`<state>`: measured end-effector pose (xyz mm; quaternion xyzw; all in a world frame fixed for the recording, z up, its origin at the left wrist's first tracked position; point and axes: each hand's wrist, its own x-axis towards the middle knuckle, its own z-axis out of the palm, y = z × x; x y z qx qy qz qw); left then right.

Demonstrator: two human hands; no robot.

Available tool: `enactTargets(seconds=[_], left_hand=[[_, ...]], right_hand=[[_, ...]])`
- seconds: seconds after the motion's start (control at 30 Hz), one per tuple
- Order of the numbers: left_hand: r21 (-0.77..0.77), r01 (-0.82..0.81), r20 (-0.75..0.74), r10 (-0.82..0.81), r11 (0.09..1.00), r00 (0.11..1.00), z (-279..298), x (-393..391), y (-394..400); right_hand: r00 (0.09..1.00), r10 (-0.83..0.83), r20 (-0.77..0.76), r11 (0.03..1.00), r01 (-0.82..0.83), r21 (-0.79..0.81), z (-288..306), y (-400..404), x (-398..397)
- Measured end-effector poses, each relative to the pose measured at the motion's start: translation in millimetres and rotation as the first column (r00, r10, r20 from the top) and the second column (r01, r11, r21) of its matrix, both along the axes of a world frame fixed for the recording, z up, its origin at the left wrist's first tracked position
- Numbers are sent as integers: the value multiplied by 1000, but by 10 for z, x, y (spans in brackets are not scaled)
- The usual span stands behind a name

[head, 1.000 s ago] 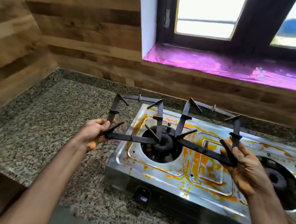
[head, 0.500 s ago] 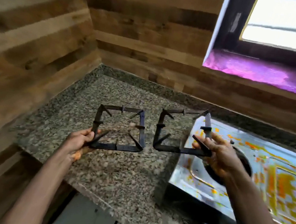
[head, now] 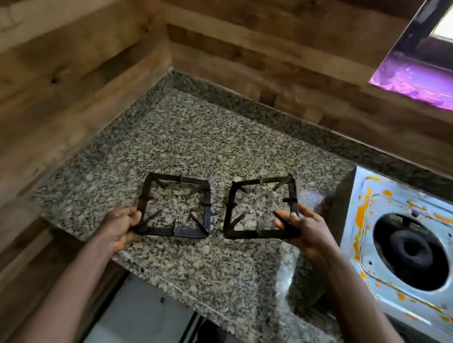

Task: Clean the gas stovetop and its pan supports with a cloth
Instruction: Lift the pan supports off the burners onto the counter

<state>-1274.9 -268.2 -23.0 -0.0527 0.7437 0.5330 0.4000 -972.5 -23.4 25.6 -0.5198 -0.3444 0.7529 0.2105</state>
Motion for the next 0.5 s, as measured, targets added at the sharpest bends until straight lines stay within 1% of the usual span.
enactTargets(seconds=[0.1, 0.17, 0.27, 0.33, 0.4, 0.5], left_hand=[[1, 27, 34, -27, 1000, 999, -102, -51, -21], [0, 6, 36, -6, 1000, 999, -124, -39, -28], [-30, -14, -11, 13, 999, 1000, -120, -30, -35], [-108, 8, -89, -18, 994, 996, -106, -8, -12], [-174, 36, -176, -67, 984, 982, -129, -5, 0], [-259, 82, -273, -155, 962, 950, -198, -14, -28]], right_hand=[[1000, 3, 25, 999, -2, -42, -159, -39, -11], [1000, -17, 22, 996, 19, -87, -254, -38, 10], [994, -107, 9, 987, 107, -123, -375, -113, -1], [990, -138, 30, 987, 140, -84, -431, -199, -28], [985, -148, 92, 989, 150, -17, -537, -236, -39], [947, -152, 283, 986, 125, 110, -689, -245, -50]])
